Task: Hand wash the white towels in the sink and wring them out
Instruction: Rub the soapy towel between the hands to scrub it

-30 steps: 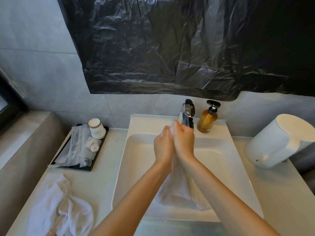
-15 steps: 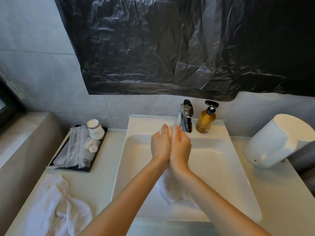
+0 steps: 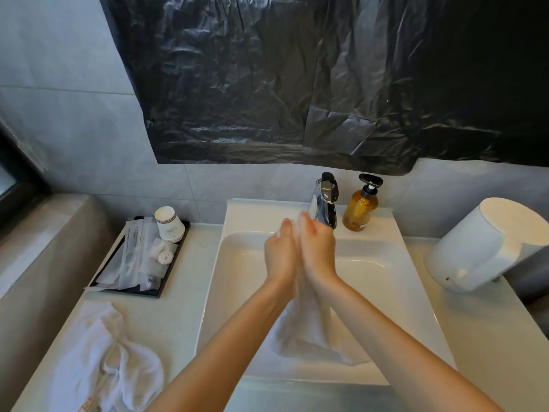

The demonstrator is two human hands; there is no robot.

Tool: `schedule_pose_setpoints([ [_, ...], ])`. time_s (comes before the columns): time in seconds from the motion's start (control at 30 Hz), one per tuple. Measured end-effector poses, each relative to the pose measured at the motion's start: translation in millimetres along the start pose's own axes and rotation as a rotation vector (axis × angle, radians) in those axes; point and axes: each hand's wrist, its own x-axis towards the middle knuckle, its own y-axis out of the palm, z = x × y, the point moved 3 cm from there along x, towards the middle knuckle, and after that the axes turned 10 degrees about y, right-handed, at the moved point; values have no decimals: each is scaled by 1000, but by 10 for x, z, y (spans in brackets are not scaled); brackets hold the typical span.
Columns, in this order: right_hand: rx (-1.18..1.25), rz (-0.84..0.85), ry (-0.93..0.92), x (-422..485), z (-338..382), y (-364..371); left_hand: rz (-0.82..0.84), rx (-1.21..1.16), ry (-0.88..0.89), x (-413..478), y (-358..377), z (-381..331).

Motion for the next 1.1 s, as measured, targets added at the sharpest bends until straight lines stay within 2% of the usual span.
schedule_pose_setpoints([
  [0.07,115,-168,75,89,53,-100,43,8,-16,-83,92,36],
  [0.13,82,-181,43,-63,12,-43,17,-12,0,5,65,6],
  [0.2,-1,0,-35,-243,-46,54,-28,-35,17,137,-35,-66],
  [0.27,43,217,24,-268,-39,5,-22,-89,-17,207,-119,-120],
  [0.33,16,272,83,-95,-29,-145,75,-105,-27,232,-175,-151],
  [0.43,-235,223,58,168,-132,-416,230,-78,28,310,-280,-226],
  [0.57,-571,622,101,109,-306,-521,302,-4,87,402,-420,-346],
  [0.63,-598,700,76,70,-316,-536,281,62,129,426,-461,-415],
  [0.8,-76,490,4,80,-84,-665,105,200,272,558,-629,-362],
  [0.9,-49,420,-168,-104,17,-432,-36,97,177,523,-535,-219],
  [0.97,-71,345,-252,-257,-9,-160,-45,44,94,396,-330,-156],
  [1.03,-49,183,-247,-257,-45,-24,-19,75,83,201,-102,-80],
  [1.1,-4,-21,-134,-91,-16,-89,-27,124,91,-2,45,-19],
])
